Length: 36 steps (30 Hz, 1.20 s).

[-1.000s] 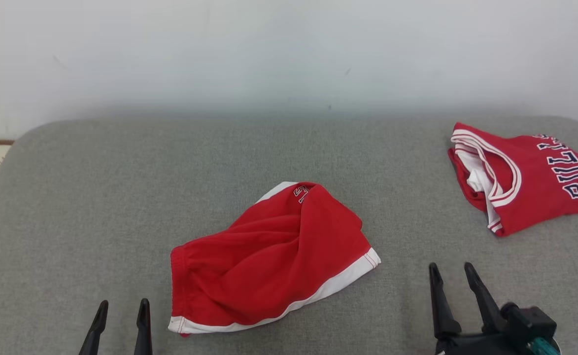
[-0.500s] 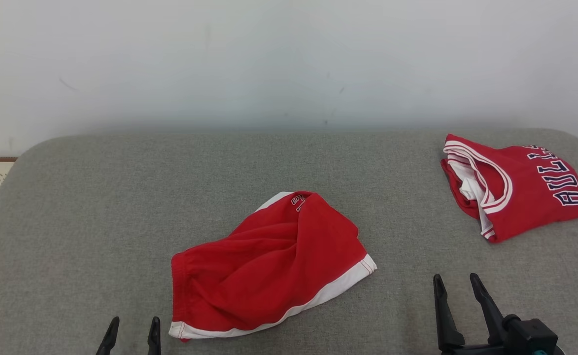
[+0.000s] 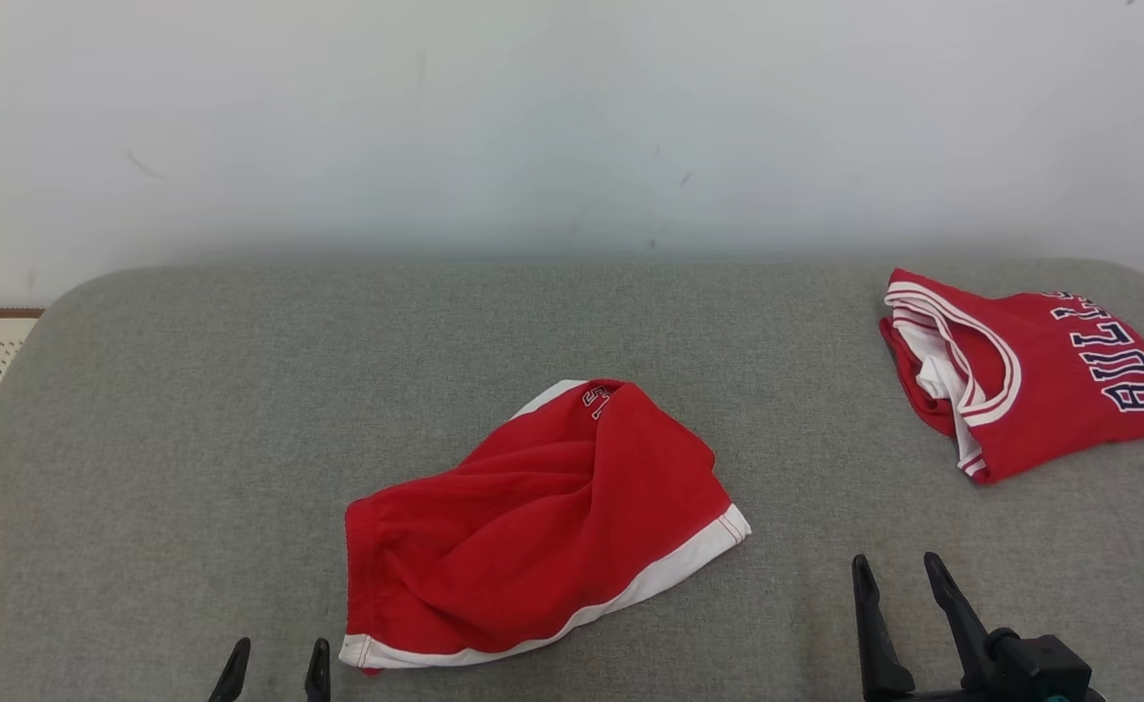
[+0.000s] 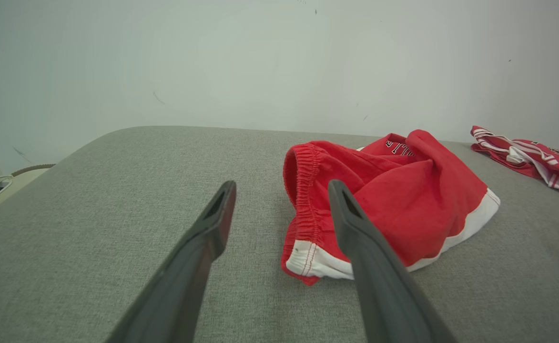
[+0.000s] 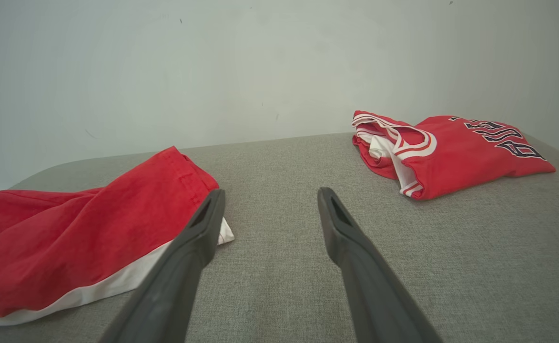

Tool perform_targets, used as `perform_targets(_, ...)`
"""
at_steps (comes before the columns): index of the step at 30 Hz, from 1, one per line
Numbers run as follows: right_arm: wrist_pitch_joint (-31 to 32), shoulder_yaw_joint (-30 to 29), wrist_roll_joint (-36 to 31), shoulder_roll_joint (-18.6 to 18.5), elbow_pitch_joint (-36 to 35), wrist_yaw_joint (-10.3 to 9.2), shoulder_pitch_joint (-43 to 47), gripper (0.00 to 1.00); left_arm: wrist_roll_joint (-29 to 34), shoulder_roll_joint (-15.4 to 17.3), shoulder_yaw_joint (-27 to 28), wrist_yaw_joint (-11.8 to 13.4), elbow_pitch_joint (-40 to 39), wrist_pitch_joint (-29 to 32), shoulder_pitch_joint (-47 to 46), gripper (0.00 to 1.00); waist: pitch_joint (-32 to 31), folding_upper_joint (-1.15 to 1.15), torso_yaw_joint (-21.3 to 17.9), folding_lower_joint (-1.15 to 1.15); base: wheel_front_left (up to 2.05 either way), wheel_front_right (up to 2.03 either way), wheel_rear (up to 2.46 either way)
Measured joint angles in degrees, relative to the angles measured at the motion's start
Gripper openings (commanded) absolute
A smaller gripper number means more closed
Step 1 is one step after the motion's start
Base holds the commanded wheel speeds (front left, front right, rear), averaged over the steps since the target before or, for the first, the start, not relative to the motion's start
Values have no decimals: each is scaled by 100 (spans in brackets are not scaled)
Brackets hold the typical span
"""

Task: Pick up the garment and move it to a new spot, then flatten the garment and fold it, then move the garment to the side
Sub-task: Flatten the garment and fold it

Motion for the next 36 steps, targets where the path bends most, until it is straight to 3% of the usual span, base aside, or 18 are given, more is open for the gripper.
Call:
perform_targets(30, 5, 1, -20, -2, 23, 0, -16, 100, -110, -1, -34, -1, 64, 0, -10, 100, 93, 0, -33, 0, 0, 0, 0)
perform_targets(36, 30, 135, -23, -3, 69, 0, -172, 100, -335, -1, -367, -159, 370, 0, -47, 100, 124, 0, 11, 0, 0, 0, 0)
